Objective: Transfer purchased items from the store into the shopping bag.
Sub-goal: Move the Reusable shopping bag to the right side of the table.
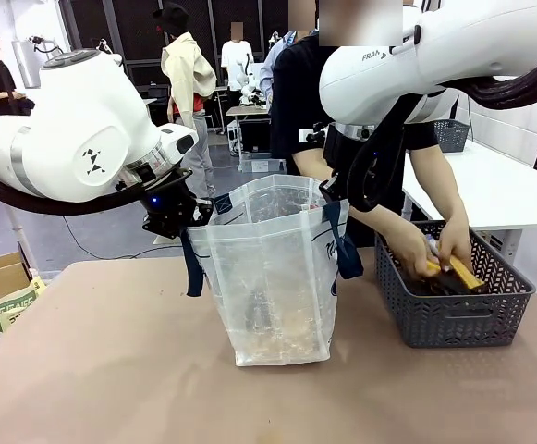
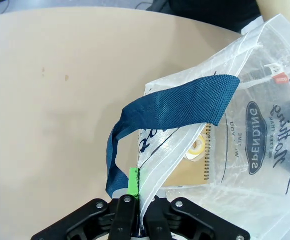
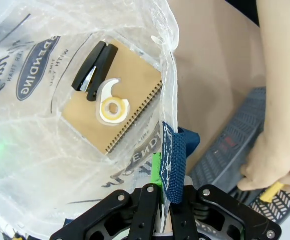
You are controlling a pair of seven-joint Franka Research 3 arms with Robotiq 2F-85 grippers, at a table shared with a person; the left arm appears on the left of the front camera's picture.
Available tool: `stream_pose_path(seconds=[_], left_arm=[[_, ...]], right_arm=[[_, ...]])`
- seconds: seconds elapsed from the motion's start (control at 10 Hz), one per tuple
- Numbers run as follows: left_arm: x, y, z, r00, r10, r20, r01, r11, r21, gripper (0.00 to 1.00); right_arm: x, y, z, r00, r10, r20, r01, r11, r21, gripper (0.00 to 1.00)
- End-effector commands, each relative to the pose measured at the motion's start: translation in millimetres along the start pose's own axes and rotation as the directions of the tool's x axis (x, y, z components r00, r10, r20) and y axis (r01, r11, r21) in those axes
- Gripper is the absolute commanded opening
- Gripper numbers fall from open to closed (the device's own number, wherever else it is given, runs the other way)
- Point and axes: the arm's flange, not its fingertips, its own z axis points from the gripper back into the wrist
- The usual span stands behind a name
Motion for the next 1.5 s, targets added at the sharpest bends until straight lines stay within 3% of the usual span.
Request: stream_pose_path(seconds=[0.0,1.4], left_arm=[[0.1,1.2,0.9,1.000,-0.004,0.005,0.004,1.000,0.008,0.00],[0.1,1.2,0.9,1.000,-0.004,0.005,0.004,1.000,0.008,0.00]], right_arm=[[-0.1,-0.5,0.8,1.000,-0.005,-0.004,0.005,1.000,0.000,0.00],[-0.1,-0.5,0.8,1.000,-0.005,-0.004,0.005,1.000,0.000,0.00]])
